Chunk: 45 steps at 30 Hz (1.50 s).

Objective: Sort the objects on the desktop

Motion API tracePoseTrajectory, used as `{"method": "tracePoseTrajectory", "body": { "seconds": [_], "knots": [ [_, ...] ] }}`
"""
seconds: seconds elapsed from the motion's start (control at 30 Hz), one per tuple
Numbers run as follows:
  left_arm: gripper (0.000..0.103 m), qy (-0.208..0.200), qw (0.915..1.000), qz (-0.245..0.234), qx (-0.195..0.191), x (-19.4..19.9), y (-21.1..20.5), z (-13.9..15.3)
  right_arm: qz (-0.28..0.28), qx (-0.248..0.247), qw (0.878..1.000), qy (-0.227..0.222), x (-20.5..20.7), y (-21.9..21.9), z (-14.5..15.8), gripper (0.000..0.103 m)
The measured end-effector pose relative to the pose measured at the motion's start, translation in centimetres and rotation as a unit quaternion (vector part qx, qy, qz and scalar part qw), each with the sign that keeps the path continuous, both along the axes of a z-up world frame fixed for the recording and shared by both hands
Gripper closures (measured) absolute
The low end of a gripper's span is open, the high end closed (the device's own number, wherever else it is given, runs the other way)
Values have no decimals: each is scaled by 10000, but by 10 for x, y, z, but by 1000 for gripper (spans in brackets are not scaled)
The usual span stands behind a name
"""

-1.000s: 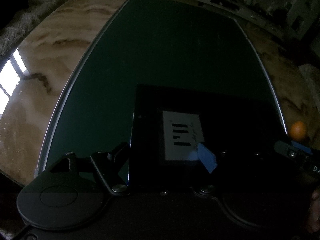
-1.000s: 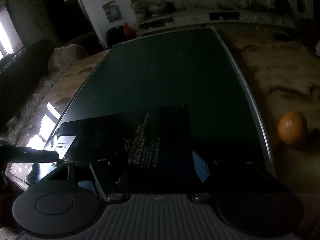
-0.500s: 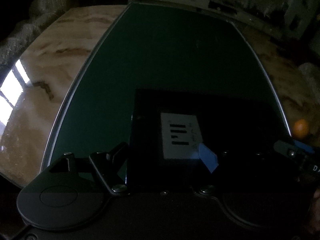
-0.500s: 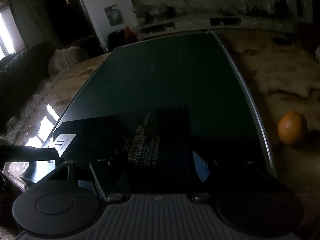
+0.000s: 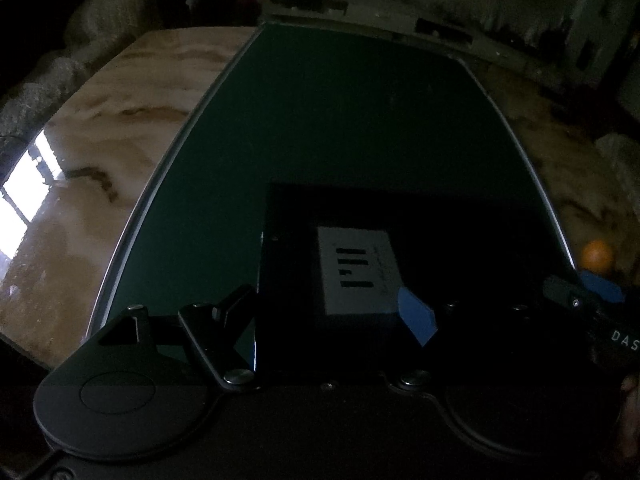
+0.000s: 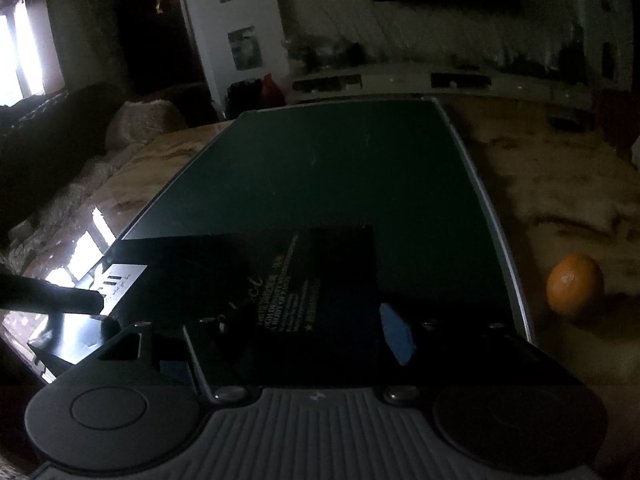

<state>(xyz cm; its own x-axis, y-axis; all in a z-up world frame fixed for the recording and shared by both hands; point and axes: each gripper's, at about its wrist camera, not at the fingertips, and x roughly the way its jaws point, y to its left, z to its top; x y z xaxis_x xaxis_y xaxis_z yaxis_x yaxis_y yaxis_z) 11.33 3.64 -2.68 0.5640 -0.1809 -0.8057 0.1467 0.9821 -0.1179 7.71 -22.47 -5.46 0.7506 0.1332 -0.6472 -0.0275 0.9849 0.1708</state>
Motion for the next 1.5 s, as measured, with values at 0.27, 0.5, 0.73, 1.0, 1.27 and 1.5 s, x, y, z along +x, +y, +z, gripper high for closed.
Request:
{"method": "tracePoseTrajectory", "body": {
  "seconds": [0.27,0.5,0.73,1.0,1.27,1.5],
  "knots": [
    [25,-34,10000,5,61,-8,-2,-10,-25,38,10000,86,-4,-2,-17,33],
    [24,59,9999,99,11,2,-1,-21,-85,149,9997,164,-1,-3,-21,33],
    [24,5,9999,63,104,23,-3,-26,-119,117,9995,255,6,3,-26,30],
    [19,150,9991,382,133,11,0,-23,-752,-271,9961,362,-5,8,-14,16],
    [11,-160,9998,139,-28,-21,-36,-5,-369,-368,9986,38,-31,44,8,23],
    [11,76,9997,65,223,-9,-54,-24,-574,-183,9966,561,-15,34,-13,37]
  ]
}}
